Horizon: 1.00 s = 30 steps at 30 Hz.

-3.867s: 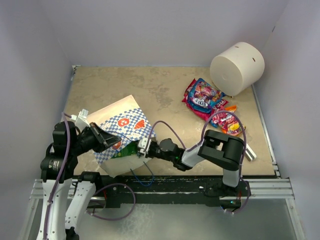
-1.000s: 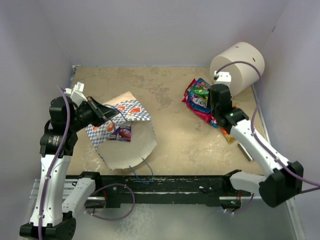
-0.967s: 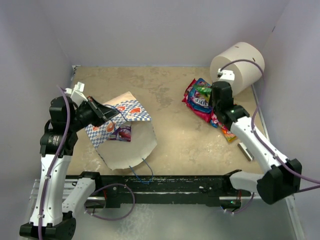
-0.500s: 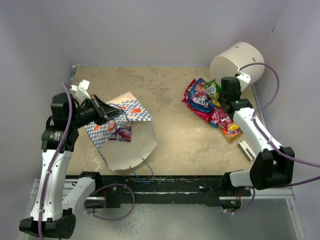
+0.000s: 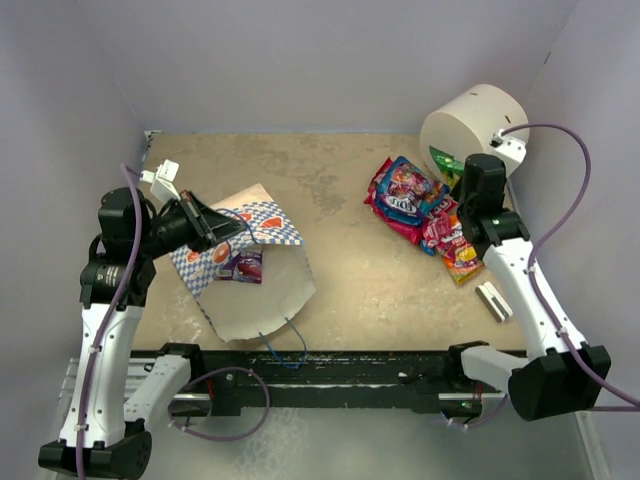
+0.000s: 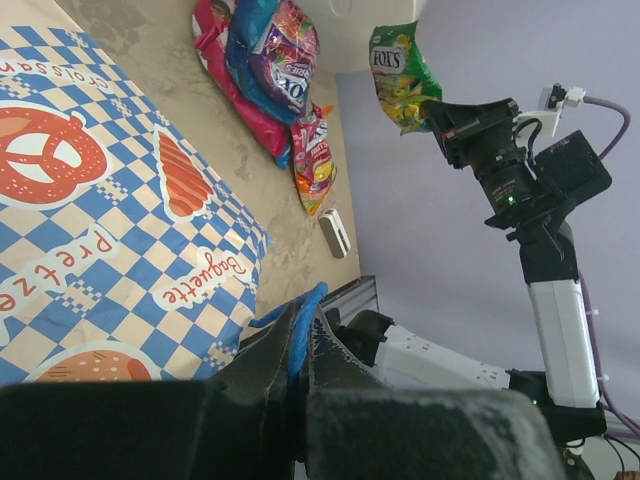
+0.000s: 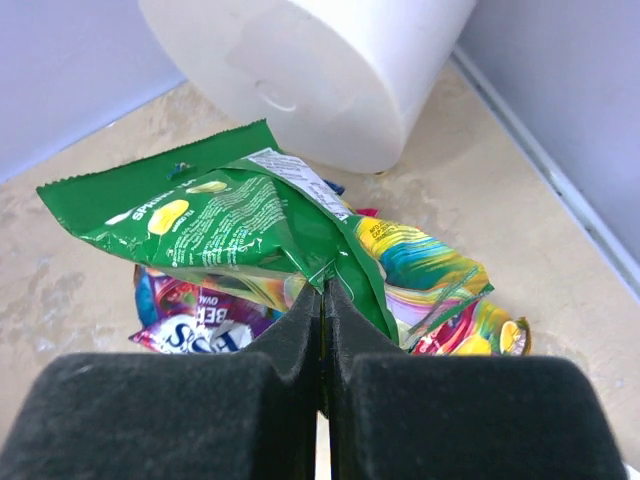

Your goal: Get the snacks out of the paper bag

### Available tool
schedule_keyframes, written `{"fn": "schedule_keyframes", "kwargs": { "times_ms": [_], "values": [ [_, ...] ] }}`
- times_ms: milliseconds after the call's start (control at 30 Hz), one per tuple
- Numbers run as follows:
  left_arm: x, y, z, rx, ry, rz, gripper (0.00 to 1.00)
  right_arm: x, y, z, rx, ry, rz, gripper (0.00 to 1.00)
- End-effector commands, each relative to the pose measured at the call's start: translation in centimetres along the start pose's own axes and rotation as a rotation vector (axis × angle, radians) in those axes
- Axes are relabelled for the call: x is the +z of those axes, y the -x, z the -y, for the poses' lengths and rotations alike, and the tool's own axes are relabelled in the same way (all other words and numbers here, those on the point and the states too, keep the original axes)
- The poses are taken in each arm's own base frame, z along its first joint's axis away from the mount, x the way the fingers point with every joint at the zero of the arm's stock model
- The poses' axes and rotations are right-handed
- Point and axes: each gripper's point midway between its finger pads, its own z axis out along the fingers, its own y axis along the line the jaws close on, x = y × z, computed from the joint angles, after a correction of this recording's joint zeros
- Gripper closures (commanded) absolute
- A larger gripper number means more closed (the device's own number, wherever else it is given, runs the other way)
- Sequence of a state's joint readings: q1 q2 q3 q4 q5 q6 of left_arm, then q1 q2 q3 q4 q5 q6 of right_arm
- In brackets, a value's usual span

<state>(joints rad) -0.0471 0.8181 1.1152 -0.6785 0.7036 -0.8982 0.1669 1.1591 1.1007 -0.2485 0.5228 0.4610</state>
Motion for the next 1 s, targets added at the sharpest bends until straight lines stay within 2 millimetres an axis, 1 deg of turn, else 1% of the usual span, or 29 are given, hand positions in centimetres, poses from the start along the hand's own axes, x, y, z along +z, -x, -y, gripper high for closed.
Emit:
{"fn": "schedule_keyframes", "kwargs": {
  "times_ms": [0,167,200,233,300,367,400,433,500,533,600,700,833,967],
  "values": [
    [-0.5,0.4,1.6,0.030,-0.043,0.015,1.00,0.7,1.7,1.4,-0.021,-0.089,0.076,1.00],
    [-0.4,0.5,2.1,0.000,-0.066,0.011,1.00,3.0,0.6,0.5,-0.038,-0.100,0.041,1.00],
    [-0.2,0.6,2.2,-0.011,-0.077,0.006,1.00,3.5,0.1,0.4,-0.033,-0.115,0.026,1.00],
    [-0.1,0.6,2.4,-0.025,-0.091,-0.004,1.00,4.1,-0.5,0.2,-0.024,-0.125,0.005,1.00],
    [0.3,0.6,2.7,-0.047,-0.120,-0.023,1.00,4.9,-1.6,-0.9,0.002,-0.090,-0.036,1.00],
    [0.4,0.7,3.1,-0.059,-0.137,-0.027,1.00,5.2,-3.7,-2.0,0.037,-0.038,-0.107,1.00],
    [0.4,0.8,3.3,-0.063,-0.145,-0.025,1.00,5.3,-4.7,-2.1,0.043,-0.026,-0.129,1.00],
    [0.4,0.9,3.6,-0.063,-0.160,-0.023,1.00,5.6,-4.7,-2.5,0.046,-0.006,-0.116,1.00],
    [0.3,1.0,4.1,-0.066,-0.186,-0.027,1.00,5.5,-6.7,-3.0,0.086,0.026,-0.168,0.98],
    [0.3,1.0,4.3,-0.065,-0.193,-0.029,1.00,5.5,-7.7,-3.2,0.105,0.040,-0.194,0.95],
    [0.4,0.8,4.1,-0.065,-0.191,-0.038,1.00,5.4,-9.3,-3.8,0.122,0.079,-0.235,0.86],
    [0.3,0.4,3.4,-0.066,-0.166,-0.043,1.00,5.4,-10.2,-3.7,0.075,0.091,-0.263,0.73],
    [0.1,-0.4,2.3,-0.067,-0.130,-0.040,1.00,4.8,-9.8,-3.5,-0.007,0.121,-0.266,0.56],
    [-0.1,-1.2,1.2,-0.060,-0.086,-0.050,1.00,3.3,-8.0,-3.1,-0.096,0.163,-0.223,0.39]
  ]
}}
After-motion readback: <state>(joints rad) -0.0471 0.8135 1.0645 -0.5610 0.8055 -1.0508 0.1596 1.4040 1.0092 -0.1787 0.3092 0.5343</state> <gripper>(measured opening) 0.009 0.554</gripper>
